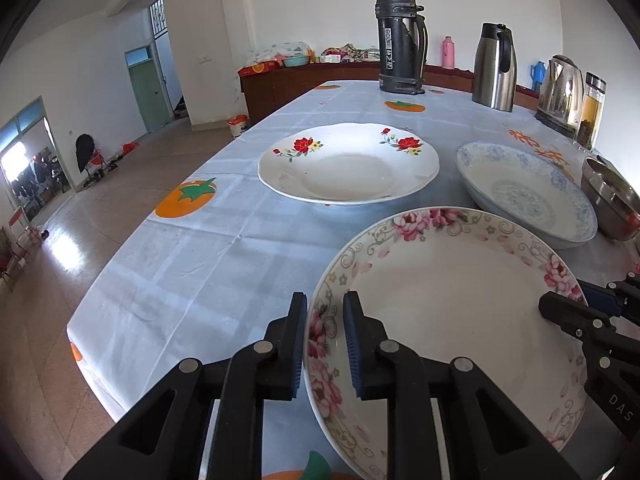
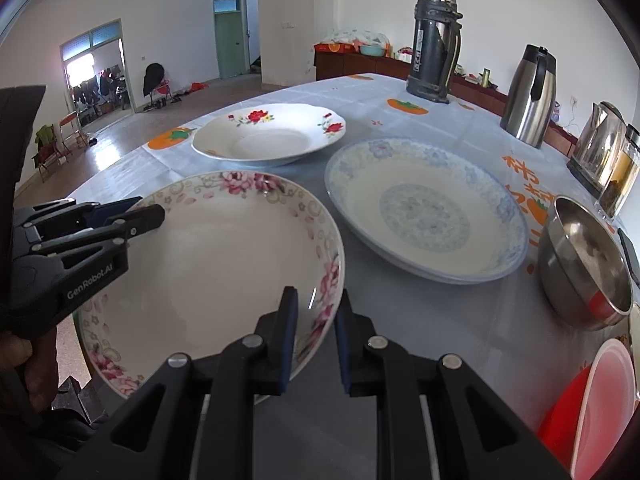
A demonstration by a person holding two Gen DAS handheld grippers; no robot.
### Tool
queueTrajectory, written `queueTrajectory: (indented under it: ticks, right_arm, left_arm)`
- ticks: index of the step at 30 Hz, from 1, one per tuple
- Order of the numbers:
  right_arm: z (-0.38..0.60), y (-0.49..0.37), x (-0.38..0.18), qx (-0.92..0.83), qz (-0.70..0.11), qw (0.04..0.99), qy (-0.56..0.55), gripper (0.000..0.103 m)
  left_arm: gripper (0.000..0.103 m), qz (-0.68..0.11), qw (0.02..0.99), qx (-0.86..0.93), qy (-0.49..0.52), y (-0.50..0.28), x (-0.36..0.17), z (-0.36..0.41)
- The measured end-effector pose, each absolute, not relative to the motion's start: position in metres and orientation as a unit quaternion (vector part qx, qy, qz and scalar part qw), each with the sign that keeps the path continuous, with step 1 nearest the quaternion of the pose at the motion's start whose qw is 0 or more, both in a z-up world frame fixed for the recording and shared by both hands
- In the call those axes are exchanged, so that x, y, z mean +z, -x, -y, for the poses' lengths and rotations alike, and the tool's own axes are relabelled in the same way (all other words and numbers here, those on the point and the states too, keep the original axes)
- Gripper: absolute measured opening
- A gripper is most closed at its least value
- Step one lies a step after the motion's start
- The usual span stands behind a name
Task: Organize plates and bowls
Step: 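Grasp the pink-floral plate rim with the left tool while the right tool grips it too, then lift the pink-floral plate with both tools and carry it over the blue-patterned plate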
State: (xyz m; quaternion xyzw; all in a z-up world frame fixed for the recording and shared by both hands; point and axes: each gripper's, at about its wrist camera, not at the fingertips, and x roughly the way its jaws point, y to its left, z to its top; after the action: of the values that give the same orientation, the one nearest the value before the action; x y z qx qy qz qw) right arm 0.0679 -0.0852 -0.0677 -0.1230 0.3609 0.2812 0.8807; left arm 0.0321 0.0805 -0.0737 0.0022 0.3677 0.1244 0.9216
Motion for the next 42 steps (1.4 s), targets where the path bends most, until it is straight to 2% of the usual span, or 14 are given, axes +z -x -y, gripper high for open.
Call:
queueTrajectory:
  ticks: [11,12,13,17,21,28,39,41,42]
  right_arm:
    - [0.086,-0.062,-0.063,0.284,-0.343,0.887,0.123,0.018]
    - [0.086,-0.061,-0.062,0.285,-0.341,0.887,0.123,0.018]
    - [0.086,-0.061,-0.061,0.287,-0.340,0.887,0.121,0.018]
    - [0.078,-0.058,-0.063,0.297,-0.342,0.882,0.129,0.015]
    - [0.079,-0.062,-0.067,0.290,-0.349,0.881,0.130,0.014]
    - [0.082,-0.064,-0.067,0.297,-0.354,0.879,0.120,0.015]
    - [0.081,-0.063,-0.069,0.307,-0.356,0.875,0.117,0.020]
    - [0.081,-0.063,-0.070,0.310,-0.358,0.873,0.115,0.020]
    - [0.082,-0.063,-0.070,0.312,-0.358,0.873,0.114,0.020]
  left_arm:
    - [0.014,-0.349,0.926,0.138,-0.022,-0.029,-0.065,-0.075]
    - [0.010,-0.346,0.928,0.137,-0.026,-0.029,-0.063,-0.073]
    - [0.001,-0.343,0.932,0.112,-0.017,-0.028,-0.061,-0.071]
    - [0.001,-0.357,0.928,0.106,-0.035,-0.033,-0.065,-0.055]
    - [0.002,-0.345,0.929,0.132,-0.005,-0.030,-0.060,-0.081]
    - [0.011,-0.360,0.921,0.146,0.021,-0.018,-0.068,-0.109]
    - [0.012,-0.377,0.912,0.125,0.107,-0.009,-0.067,-0.122]
    - [0.020,-0.375,0.912,0.134,0.099,-0.007,-0.065,-0.121]
    - [0.031,-0.373,0.912,0.146,0.090,-0.006,-0.064,-0.120]
